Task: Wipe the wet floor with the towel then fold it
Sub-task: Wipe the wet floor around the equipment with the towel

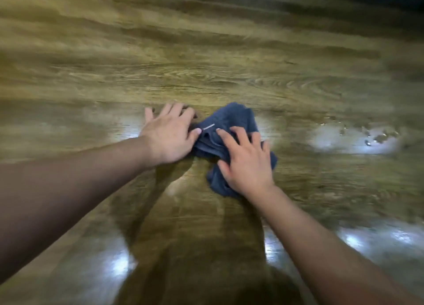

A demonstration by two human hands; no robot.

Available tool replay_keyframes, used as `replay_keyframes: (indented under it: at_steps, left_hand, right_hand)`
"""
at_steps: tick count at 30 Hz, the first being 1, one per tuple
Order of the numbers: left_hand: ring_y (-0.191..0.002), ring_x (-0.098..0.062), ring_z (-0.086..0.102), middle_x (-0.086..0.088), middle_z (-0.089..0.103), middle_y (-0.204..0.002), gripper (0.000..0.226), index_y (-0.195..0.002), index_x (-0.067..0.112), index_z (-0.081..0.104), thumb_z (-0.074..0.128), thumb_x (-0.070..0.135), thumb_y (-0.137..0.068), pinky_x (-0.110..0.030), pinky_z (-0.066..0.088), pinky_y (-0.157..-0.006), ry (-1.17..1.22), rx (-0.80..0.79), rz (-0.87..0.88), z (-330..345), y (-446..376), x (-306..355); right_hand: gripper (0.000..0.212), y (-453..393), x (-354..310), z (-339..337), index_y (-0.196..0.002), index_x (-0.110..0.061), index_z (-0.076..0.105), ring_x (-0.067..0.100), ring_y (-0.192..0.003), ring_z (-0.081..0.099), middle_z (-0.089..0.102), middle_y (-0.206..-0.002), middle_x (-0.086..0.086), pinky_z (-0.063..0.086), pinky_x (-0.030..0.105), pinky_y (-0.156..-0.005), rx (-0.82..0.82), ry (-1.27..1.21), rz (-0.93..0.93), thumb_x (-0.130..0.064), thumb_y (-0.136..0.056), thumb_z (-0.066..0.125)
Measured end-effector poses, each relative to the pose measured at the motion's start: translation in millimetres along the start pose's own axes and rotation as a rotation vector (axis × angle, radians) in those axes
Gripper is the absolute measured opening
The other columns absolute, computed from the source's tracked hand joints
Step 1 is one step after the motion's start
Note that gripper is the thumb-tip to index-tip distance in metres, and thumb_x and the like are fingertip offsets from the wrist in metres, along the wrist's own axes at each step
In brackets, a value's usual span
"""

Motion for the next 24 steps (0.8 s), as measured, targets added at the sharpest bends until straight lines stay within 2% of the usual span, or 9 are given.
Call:
replay_keyframes:
  at_steps: [3,5,7,10,13,15,20,24]
  left_hand:
    - [-0.152,-0.02,0.004,0.001,0.013,-0.164,0.056,-0.142,0.031,0.034,0.035,0.061,-0.095,-0.066,0.017,-0.109,-0.002,-0.078,-0.012,24,-36,51]
    - [-0.153,-0.02,-0.005,0.003,0.005,-0.166,0.058,-0.145,0.033,0.031,0.036,0.061,-0.094,-0.069,0.011,-0.111,0.041,-0.07,-0.061,35,-55,78]
    - [-0.153,-0.019,-0.002,0.002,0.01,-0.166,0.053,-0.143,0.033,0.037,0.039,0.055,-0.095,-0.068,0.01,-0.112,0.116,-0.015,-0.082,42,-78,113]
    - [-0.152,-0.016,0.011,0.003,0.027,-0.161,0.041,-0.136,0.03,0.048,0.042,0.042,-0.098,-0.065,0.014,-0.112,0.194,0.099,-0.084,42,-118,147]
    - [-0.15,-0.014,0.019,0.009,0.035,-0.157,0.037,-0.134,0.031,0.052,0.039,0.035,-0.1,-0.062,0.015,-0.112,0.265,0.178,-0.223,48,-146,146]
    - [-0.149,-0.014,0.023,0.009,0.038,-0.156,0.038,-0.132,0.033,0.052,0.037,0.035,-0.097,-0.06,0.018,-0.108,0.174,0.254,-0.226,58,-143,138]
    - [-0.147,-0.019,0.028,0.006,0.042,-0.153,0.046,-0.13,0.031,0.053,0.032,0.036,-0.09,-0.059,0.019,-0.106,0.113,0.307,-0.178,61,-141,134]
    - [-0.149,-0.018,0.024,0.006,0.039,-0.156,0.045,-0.132,0.031,0.051,0.032,0.031,-0.091,-0.056,0.018,-0.11,0.106,0.29,-0.177,59,-141,137]
  right_hand:
    - [0.071,4,95,-4,-0.147,-0.034,0.039,0.035,-0.117,0.045,0.045,-0.141,-0.001,0.04,0.05,-0.093,-0.022,0.041,0.141,-0.049,-0.082,0.061]
    - [0.069,2,135,-5,-0.148,-0.033,0.039,0.036,-0.119,0.044,0.043,-0.141,0.0,0.039,0.051,-0.095,-0.028,0.037,0.25,-0.048,-0.084,0.059]
    - [0.068,4,142,-5,-0.148,-0.032,0.04,0.036,-0.121,0.042,0.043,-0.14,0.001,0.038,0.053,-0.096,-0.027,0.053,0.366,-0.048,-0.084,0.06]
    - [0.071,22,105,-4,-0.143,-0.032,0.047,0.035,-0.116,0.045,0.051,-0.133,0.001,0.039,0.054,-0.092,0.033,0.02,0.439,-0.046,-0.077,0.068]
    - [0.075,55,80,1,-0.137,-0.031,0.053,0.034,-0.109,0.053,0.056,-0.13,0.0,0.044,0.054,-0.086,0.067,-0.039,0.308,-0.049,-0.068,0.074]
    - [0.076,66,80,1,-0.137,-0.032,0.052,0.033,-0.107,0.053,0.055,-0.132,-0.001,0.047,0.053,-0.083,0.053,-0.057,0.225,-0.053,-0.067,0.073]
    - [0.073,33,116,3,-0.137,-0.031,0.049,0.032,-0.105,0.047,0.051,-0.131,0.0,0.043,0.053,-0.083,0.047,-0.055,0.199,-0.053,-0.071,0.069]
    - [0.06,-48,172,2,-0.132,-0.03,0.051,0.034,-0.108,0.047,0.051,-0.128,0.003,0.038,0.051,-0.084,0.098,-0.014,0.372,-0.051,-0.076,0.06]
Point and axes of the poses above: each hand's wrist, its own y-axis away from the middle knuckle, its own z-axis out of the palm, x = y × z, the point moved 2 cm from there along -y, towards the middle knuckle
